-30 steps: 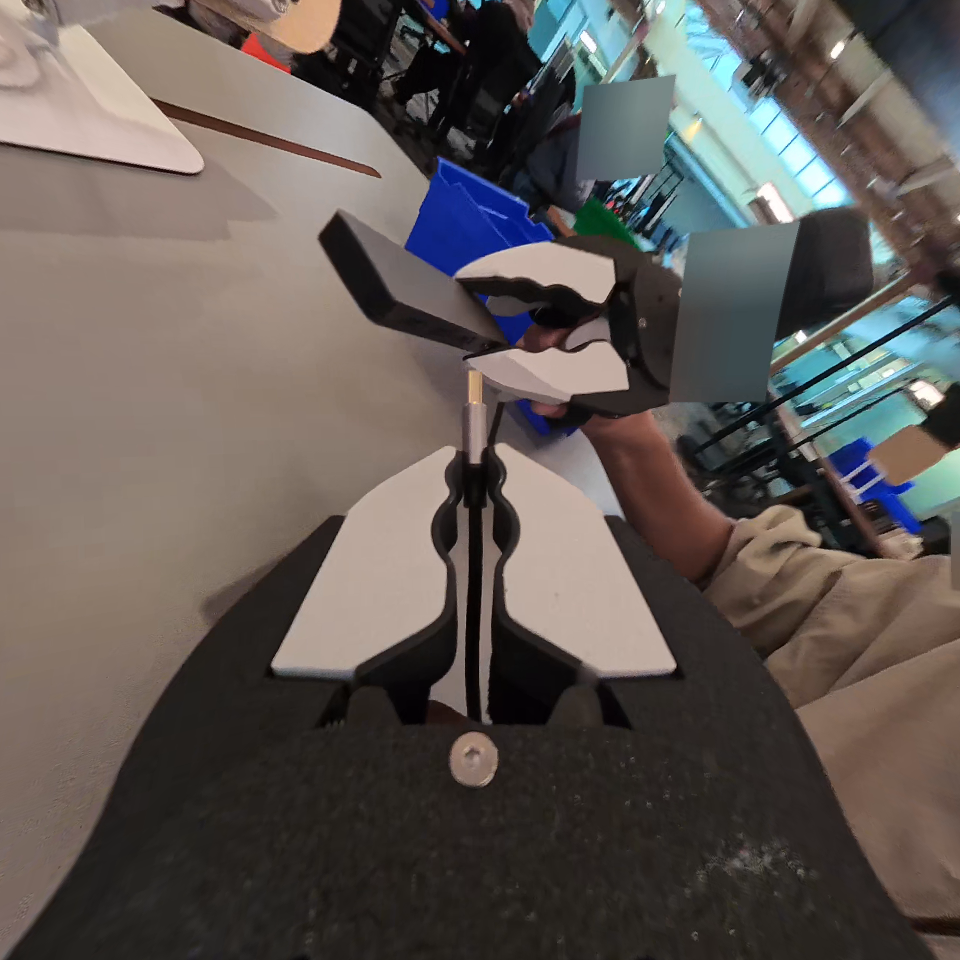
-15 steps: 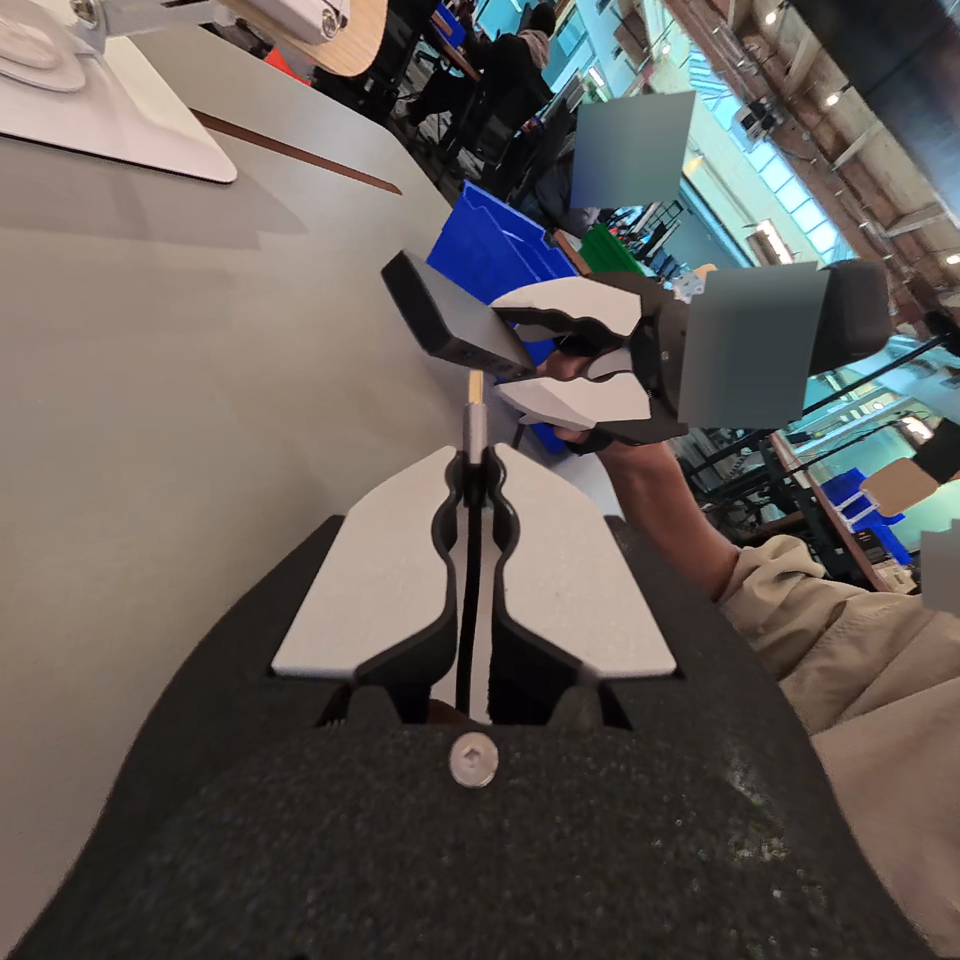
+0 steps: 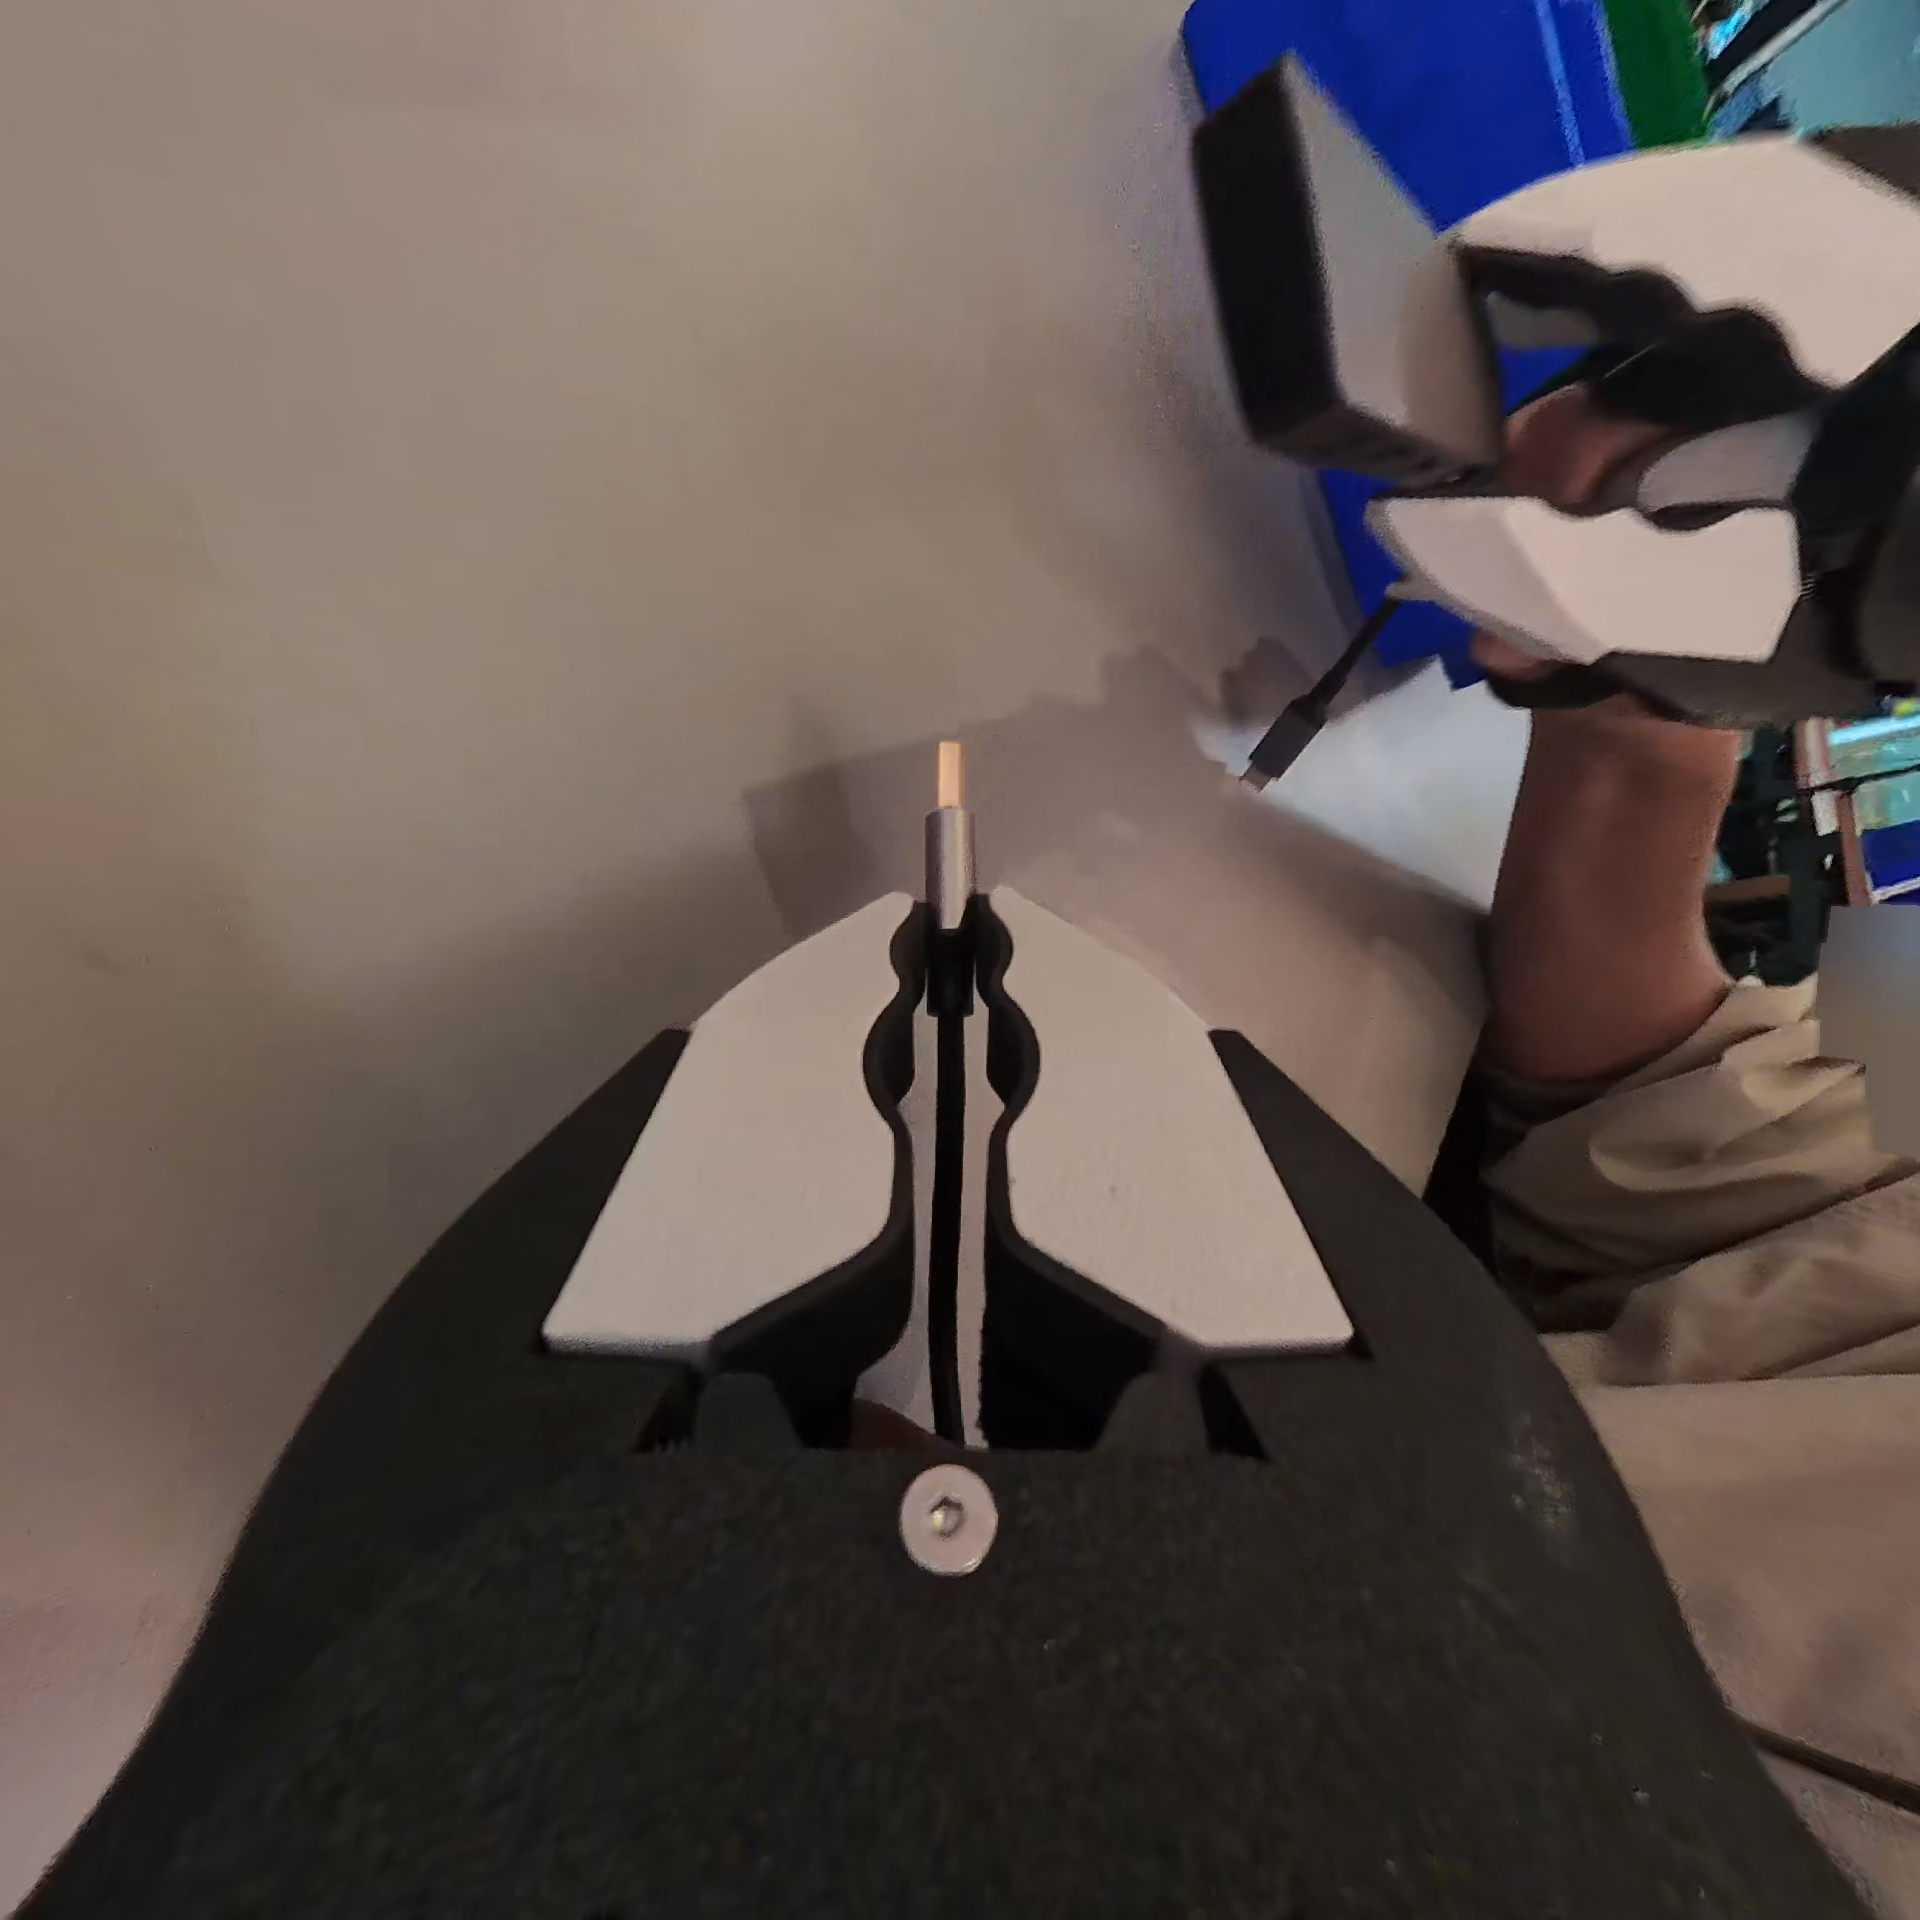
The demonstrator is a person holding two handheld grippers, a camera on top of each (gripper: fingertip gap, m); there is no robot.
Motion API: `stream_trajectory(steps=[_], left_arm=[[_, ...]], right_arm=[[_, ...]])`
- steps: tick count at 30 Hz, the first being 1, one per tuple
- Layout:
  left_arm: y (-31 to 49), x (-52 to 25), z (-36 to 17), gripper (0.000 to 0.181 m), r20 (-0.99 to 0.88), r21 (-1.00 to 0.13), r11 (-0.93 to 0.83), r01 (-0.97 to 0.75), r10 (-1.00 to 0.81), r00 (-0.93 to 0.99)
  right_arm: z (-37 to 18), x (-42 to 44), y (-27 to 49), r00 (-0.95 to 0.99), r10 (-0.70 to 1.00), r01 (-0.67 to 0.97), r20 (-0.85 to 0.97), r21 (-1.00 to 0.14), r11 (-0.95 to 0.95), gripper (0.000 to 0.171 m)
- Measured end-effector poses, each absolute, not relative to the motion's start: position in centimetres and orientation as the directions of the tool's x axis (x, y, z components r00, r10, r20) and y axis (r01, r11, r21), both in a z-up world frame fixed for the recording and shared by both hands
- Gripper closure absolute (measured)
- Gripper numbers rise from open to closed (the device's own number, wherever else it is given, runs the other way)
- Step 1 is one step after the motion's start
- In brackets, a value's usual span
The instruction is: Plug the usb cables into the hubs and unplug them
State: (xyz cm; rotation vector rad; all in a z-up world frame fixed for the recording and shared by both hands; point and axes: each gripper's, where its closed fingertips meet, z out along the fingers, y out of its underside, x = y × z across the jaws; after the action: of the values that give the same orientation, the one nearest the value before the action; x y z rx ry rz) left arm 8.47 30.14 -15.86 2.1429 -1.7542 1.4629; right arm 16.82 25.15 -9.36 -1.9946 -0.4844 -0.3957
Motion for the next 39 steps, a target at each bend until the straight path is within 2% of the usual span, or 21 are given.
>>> stream_trajectory(steps=[7,11,13,16,18,20,24,27,31,35,39], left_arm=[[29.7,7.5,-17.3,0.162,0.614,-0.495,-0.284,-0.821,-0.783,-0.099],[30.6,7.3,-17.3,0.144,0.500,-0.543,-0.202,-0.815,-0.858,-0.120],[31.2,7.0,-17.1,0.129,0.379,-0.586,-0.129,-0.800,-0.916,-0.131],[31.4,7.0,-15.9,0.127,0.074,-0.674,0.063,-0.736,-0.986,-0.152],[31.6,7.0,-15.4,0.128,-0.210,-0.660,0.241,-0.711,-0.969,-0.133],[31.0,7.1,-15.3,0.131,-0.373,-0.622,0.349,-0.701,-0.919,-0.126],[30.2,7.9,-16.4,0.135,-0.403,-0.588,0.344,-0.732,-0.909,-0.103],[29.7,8.1,-17.7,0.135,-0.315,-0.575,0.289,-0.766,-0.942,-0.119],[30.2,8.2,-18.0,0.138,-0.302,-0.565,0.274,-0.778,-0.947,-0.114],[30.0,8.0,-18.5,0.164,-0.245,-0.562,0.252,-0.788,-0.960,-0.132],[30.6,8.1,-18.5,0.165,-0.275,-0.555,0.261,-0.790,-0.954,-0.122]], right_arm=[[-9.6,17.1,24.8,0.869,0.170,0.490,0.464,-0.763,-0.422,0.137],[-9.6,16.9,24.8,0.870,0.174,0.490,0.462,-0.764,-0.420,0.137],[-9.6,16.9,24.9,0.869,0.175,0.491,0.462,-0.763,-0.421,0.137],[-9.7,16.9,24.9,0.869,0.176,0.491,0.462,-0.762,-0.422,0.137],[-9.6,16.9,24.8,0.869,0.174,0.490,0.462,-0.762,-0.423,0.137],[-9.5,17.0,24.7,0.871,0.171,0.488,0.461,-0.765,-0.420,0.137],[-9.3,17.0,24.5,0.872,0.166,0.485,0.461,-0.769,-0.416,0.137],[-9.0,17.1,24.3,0.873,0.163,0.484,0.460,-0.774,-0.409,0.137],[-8.7,17.1,24.1,0.874,0.162,0.483,0.458,-0.778,-0.402,0.137],[-8.6,17.1,24.0,0.874,0.163,0.483,0.458,-0.779,-0.400,0.137],[-8.7,17.0,24.0,0.874,0.167,0.483,0.456,-0.779,-0.400,0.137]])
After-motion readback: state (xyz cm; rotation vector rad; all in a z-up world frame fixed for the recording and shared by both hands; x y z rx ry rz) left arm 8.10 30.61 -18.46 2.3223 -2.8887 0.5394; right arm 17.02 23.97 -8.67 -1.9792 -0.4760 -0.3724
